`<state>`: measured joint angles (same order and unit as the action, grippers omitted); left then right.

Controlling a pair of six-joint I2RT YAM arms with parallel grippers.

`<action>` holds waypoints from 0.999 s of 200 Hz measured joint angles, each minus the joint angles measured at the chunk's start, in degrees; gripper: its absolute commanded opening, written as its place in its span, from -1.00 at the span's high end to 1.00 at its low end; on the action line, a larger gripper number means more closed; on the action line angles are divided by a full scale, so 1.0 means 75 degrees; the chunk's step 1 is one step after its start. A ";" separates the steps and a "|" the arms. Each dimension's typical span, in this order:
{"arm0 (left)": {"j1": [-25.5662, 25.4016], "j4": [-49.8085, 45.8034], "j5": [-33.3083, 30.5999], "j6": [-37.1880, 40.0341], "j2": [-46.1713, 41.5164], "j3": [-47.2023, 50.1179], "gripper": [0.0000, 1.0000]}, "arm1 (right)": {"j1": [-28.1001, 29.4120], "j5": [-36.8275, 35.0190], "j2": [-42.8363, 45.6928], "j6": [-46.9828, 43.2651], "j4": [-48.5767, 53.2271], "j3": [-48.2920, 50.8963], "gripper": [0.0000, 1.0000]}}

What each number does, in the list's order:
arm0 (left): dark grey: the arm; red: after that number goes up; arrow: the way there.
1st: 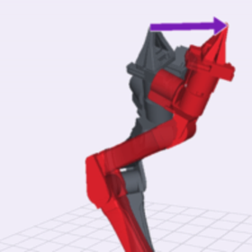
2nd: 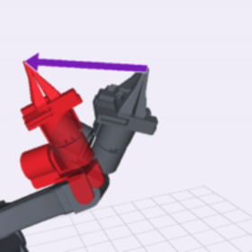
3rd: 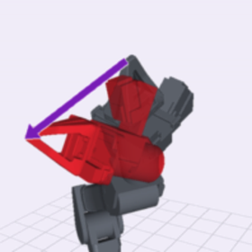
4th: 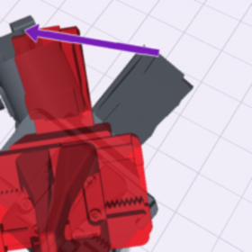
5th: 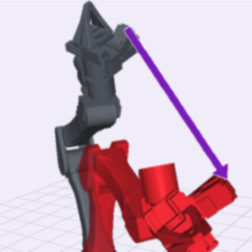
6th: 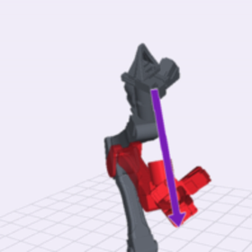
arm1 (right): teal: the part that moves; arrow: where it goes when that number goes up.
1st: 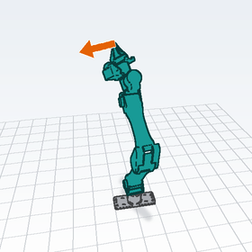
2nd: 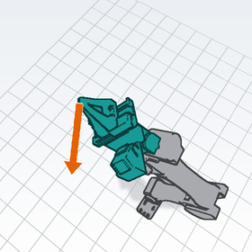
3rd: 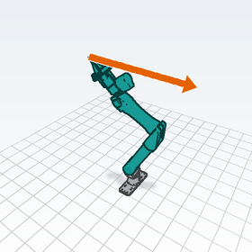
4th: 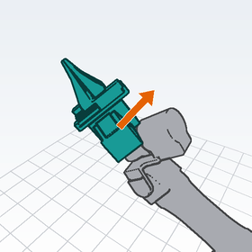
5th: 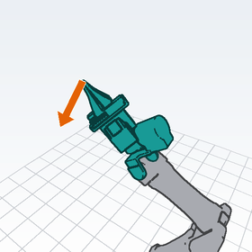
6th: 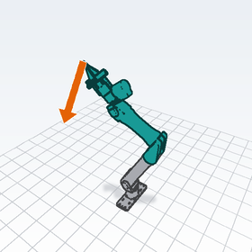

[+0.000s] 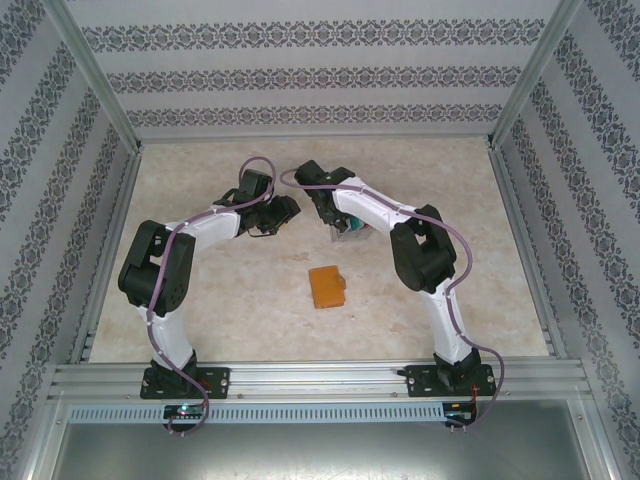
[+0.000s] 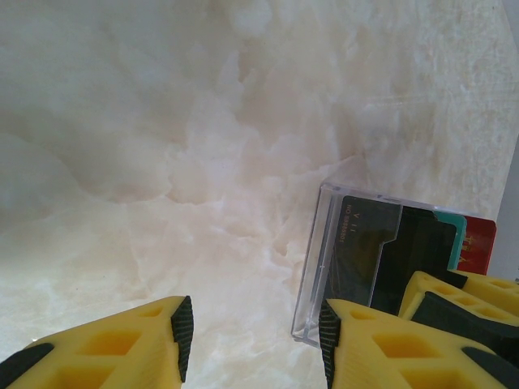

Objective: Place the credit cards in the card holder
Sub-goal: Pick up the credit card from the storage box.

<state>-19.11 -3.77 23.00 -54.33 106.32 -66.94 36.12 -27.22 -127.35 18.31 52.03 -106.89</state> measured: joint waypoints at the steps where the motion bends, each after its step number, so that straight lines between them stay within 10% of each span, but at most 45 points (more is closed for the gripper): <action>1: 0.0000 0.0000 0.0006 -0.0003 0.0000 0.0000 0.05 | 0.0000 0.0000 0.0000 0.0000 -0.0003 0.0003 0.46; 200: 0.0000 0.0006 0.0119 -0.0026 0.0003 0.0000 0.05 | -0.0090 0.0446 0.0443 0.0221 -0.0134 0.0227 0.94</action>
<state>-19.11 -3.73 23.90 -54.52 106.34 -66.94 35.44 -23.88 -124.03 19.97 51.03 -105.19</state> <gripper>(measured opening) 0.476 0.038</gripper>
